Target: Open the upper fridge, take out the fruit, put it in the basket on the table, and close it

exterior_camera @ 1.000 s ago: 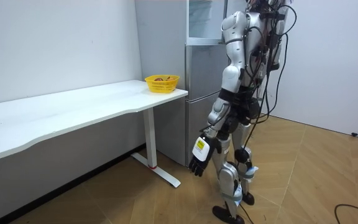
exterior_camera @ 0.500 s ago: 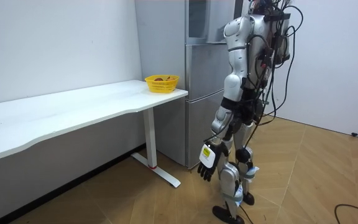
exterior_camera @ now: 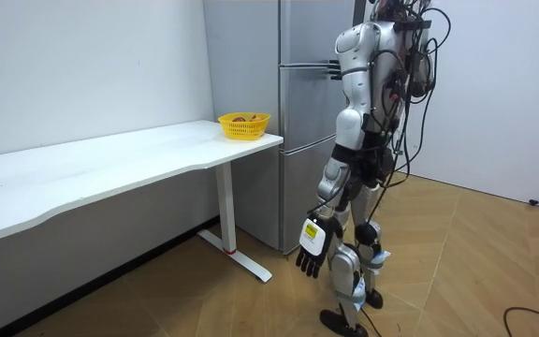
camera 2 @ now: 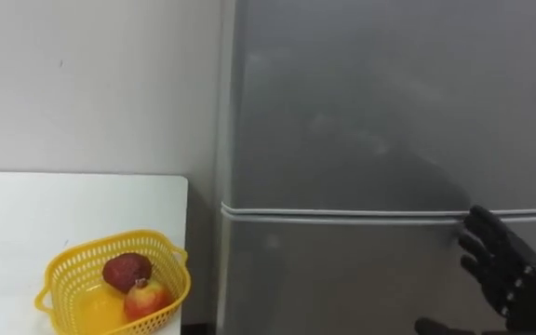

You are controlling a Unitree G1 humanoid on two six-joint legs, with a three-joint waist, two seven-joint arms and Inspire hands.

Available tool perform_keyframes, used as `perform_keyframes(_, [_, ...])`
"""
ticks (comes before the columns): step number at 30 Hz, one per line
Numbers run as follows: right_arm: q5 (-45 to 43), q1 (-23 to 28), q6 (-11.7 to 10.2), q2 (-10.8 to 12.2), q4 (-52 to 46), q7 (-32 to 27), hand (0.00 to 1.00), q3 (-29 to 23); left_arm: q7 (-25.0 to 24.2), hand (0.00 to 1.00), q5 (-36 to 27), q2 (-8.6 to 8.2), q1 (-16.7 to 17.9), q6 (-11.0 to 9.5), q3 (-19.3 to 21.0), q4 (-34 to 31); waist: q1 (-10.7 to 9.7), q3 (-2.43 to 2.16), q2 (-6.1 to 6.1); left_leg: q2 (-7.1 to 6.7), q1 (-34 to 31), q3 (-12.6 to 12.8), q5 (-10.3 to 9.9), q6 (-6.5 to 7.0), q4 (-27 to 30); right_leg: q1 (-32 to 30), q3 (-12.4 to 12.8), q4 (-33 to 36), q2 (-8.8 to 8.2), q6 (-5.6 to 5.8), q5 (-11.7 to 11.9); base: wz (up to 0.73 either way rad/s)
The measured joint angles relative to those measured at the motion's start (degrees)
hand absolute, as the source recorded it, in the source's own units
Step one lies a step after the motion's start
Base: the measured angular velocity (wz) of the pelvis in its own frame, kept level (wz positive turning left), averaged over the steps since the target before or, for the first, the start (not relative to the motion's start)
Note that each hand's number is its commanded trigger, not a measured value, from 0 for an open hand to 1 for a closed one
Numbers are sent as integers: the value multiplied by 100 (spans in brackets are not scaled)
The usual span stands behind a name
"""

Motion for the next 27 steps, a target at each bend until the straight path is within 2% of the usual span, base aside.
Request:
perform_keyframes(6, [250, 36, 54, 1, -5, -368, 0, -28, 36, 0, 32, -1, 18, -25, 18, -3, -15, -2, -13, -1, 37, -18, -3, 1, -4, 34, -38, -35, -6, 2, -2, 2])
perform_keyframes(9, [621, 74, 53, 5, -32, -778, 0, -311, 55, 0, 59, -5, 34, -22, 124, -4, 7, -12, 4, 0, 19, -31, -17, 0, -6, 32, -63, -77, -7, 2, -1, 5])
perform_keyframes(11, [1229, 76, 37, 13, 7, -1104, 0, -609, 137, 0, 58, -15, 40, -11, 126, -19, -5, -21, 35, -4, -5, -64, -20, 3, 0, 42, -100, -82, -15, 8, 5, 10])
perform_keyframes(13, [1306, 107, -99, 126, 246, -1597, 0, -926, 297, 0, 56, -35, 111, 62, 122, -150, -78, -18, 64, -12, -16, -140, -20, 4, 17, 99, -116, -92, -18, 9, 5, 16])
perform_keyframes(15, [1177, 116, -215, 201, 763, -2050, 0, -944, 431, 0, 57, -40, 172, 111, 115, -241, -149, -19, 86, -3, -23, -143, -23, 6, 18, 101, -168, -91, -27, 9, 5, 9])
perform_keyframes(16, [841, 145, -325, 327, 1321, -2324, 0, -939, 526, 0, 57, -41, 140, 155, 116, -222, -147, -15, 103, 1, -23, -139, -28, 4, 11, 114, -173, -93, -43, 9, 5, 0])
perform_keyframes(17, [651, 147, -355, 425, 1612, -2489, 0, -942, 559, 0, 57, -49, 128, 190, 122, -237, -141, -19, 115, 5, -19, -137, -33, 2, 2, 117, -178, -93, -48, 9, 5, 0])
perform_keyframes(18, [260, 172, -332, 630, 2125, -2902, 0, -936, 590, 0, 57, -88, 123, 215, 117, -266, -129, -31, 163, 7, -14, -139, -39, 1, -5, 127, -206, -92, -52, 10, 5, 4])
perform_keyframes(19, [16, 218, -320, 762, 2697, -3264, 0, -874, 632, 0, 52, -179, 124, 236, 87, -281, -140, -37, 257, 0, -13, -146, -42, 4, -2, 133, -245, -85, -66, 11, 5, 4])
perform_keyframes(21, [-94, 230, -306, 927, 3388, -3774, 0, -781, 651, 0, 49, -310, 114, 275, -55, -283, -150, -20, 361, -21, -11, -142, -46, 15, -23, 118, -232, -72, -69, 25, -3, -4])
perform_keyframes(22, [-222, 228, -317, 1025, 3808, -4055, 0, -673, 646, 0, 55, -371, 86, 303, -135, -270, -159, -18, 484, -29, -15, -133, -47, 18, -36, 105, -203, -70, -59, 34, -8, -10])
perform_keyframes(23, [-264, 227, -317, 1076, 4012, -4165, 0, -626, 647, 0, 53, -396, 69, 307, -127, -262, -153, -22, 532, -32, -15, -142, -48, 19, -36, 104, -192, -69, -60, 37, -11, -6])
perform_keyframes(24, [-304, 233, -305, 1228, 4344, -4417, 0, -528, 648, 0, 66, -423, 66, 293, -103, -274, -146, -19, 597, -35, -3, -134, -47, 18, -33, 108, -179, -67, -78, 43, -34, 0])
perform_keyframes(25, [-505, 241, -305, 1400, 4595, -4624, 0, -409, 635, 0, 80, -422, 61, 292, -101, -280, -160, -14, 617, -30, 1, -147, -45, 16, -13, 103, -175, -75, -85, 36, -53, 5])
perform_keyframes(27, [-599, 245, -310, 1536, 4988, -4786, 0, -192, 595, 0, 84, -429, 41, 303, -106, -281, -154, -22, 590, -28, 16, -163, -40, 7, 27, 100, -233, -68, -93, 28, -90, 10])
